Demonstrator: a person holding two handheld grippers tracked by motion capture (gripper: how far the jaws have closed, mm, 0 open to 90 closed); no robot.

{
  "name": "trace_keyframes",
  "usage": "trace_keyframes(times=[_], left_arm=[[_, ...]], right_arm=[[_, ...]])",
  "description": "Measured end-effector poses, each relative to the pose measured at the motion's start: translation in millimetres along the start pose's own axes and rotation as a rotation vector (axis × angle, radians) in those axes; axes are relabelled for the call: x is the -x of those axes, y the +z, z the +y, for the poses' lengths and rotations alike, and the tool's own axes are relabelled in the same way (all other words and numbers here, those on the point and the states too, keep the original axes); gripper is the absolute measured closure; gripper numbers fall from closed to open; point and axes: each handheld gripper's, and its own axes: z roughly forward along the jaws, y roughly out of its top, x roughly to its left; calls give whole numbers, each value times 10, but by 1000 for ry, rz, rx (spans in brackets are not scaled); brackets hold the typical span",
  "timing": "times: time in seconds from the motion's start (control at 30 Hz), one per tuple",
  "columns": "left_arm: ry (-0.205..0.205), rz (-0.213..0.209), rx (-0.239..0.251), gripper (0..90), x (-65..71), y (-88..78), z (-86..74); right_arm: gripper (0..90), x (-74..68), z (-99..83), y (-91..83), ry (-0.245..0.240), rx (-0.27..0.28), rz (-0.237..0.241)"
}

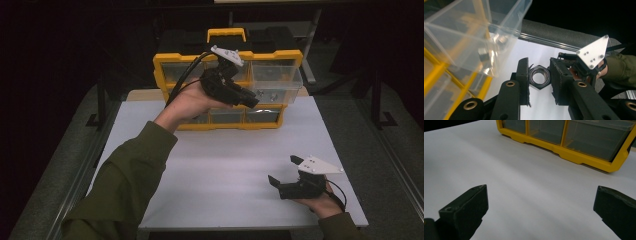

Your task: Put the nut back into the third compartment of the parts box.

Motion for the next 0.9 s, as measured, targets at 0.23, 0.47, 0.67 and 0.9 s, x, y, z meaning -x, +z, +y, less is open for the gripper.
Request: trace_keyframes(times=[0.23, 0.47, 0.67, 0.9], left_arm=[[9, 22, 5, 705, -72, -53, 198], [-6, 56, 30, 705, -198, -52, 337], [-26, 83, 29, 705, -316, -4, 447], [-31, 98, 27, 705, -409, 75, 485]], right_arm=[[0, -5, -1, 10, 1, 2, 3], [0, 2, 2, 12, -1, 2, 3], [0, 4, -3, -4, 9, 3, 2], [0, -1, -15, -22, 8, 4, 3]])
